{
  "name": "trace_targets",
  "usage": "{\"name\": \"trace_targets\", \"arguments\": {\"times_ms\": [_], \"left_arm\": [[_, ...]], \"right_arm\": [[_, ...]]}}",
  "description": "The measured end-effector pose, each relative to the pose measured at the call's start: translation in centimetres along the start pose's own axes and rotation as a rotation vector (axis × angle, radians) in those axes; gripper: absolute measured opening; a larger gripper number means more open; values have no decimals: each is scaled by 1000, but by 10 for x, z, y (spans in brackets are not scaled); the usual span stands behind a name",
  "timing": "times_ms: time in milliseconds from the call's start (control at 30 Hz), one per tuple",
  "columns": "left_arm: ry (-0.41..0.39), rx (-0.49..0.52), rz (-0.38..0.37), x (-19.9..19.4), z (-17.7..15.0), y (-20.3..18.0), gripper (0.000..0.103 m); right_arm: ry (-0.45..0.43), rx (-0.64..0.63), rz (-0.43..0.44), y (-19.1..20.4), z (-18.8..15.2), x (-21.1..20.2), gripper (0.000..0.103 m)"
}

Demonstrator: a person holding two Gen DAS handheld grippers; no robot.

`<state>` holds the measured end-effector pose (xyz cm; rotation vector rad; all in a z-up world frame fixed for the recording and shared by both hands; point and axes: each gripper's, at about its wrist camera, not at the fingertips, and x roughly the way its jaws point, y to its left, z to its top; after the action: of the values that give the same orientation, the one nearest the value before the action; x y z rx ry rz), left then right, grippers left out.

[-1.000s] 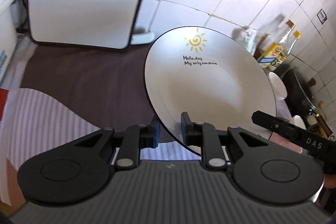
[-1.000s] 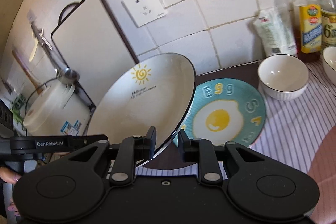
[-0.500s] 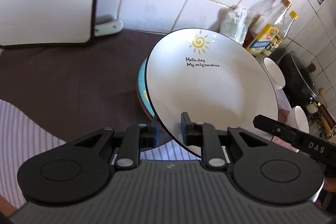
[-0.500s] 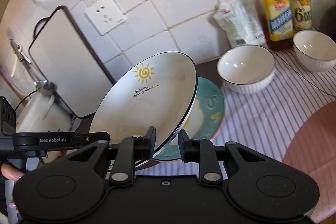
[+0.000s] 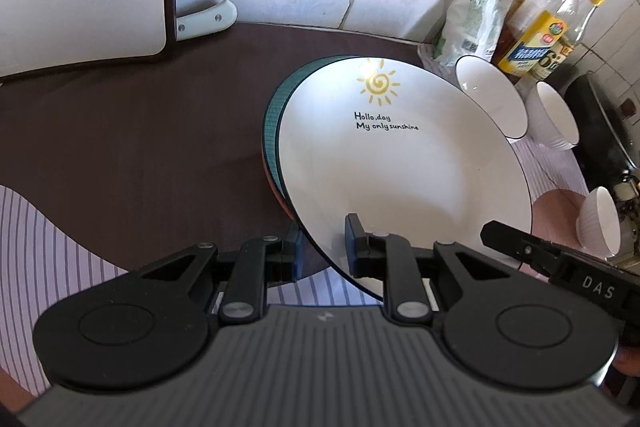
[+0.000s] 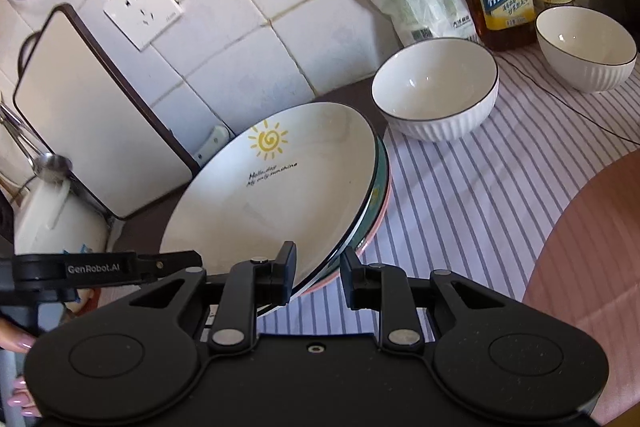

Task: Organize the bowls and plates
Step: 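Lift the sun plate and carry it over the Egg plate stack, then lower the sun plate onto the Egg plate stack and open both grippers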

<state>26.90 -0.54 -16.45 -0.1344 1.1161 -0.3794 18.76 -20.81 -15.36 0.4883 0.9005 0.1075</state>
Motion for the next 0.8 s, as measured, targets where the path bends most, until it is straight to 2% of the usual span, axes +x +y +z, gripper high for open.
{"name": "trace_targets", "arguments": {"times_ms": [267,533,800], "left_arm": [[14,20,37,9,2,-3,18],[48,-27,47,17,2,3,18],[53,-59,24,22,-1,5,19]], "right_arm": [[46,-1,-45,2,4,13,28],[87,-29,-86,9,10,22,28],[97,-153,-238,35,9,25,29]]}}
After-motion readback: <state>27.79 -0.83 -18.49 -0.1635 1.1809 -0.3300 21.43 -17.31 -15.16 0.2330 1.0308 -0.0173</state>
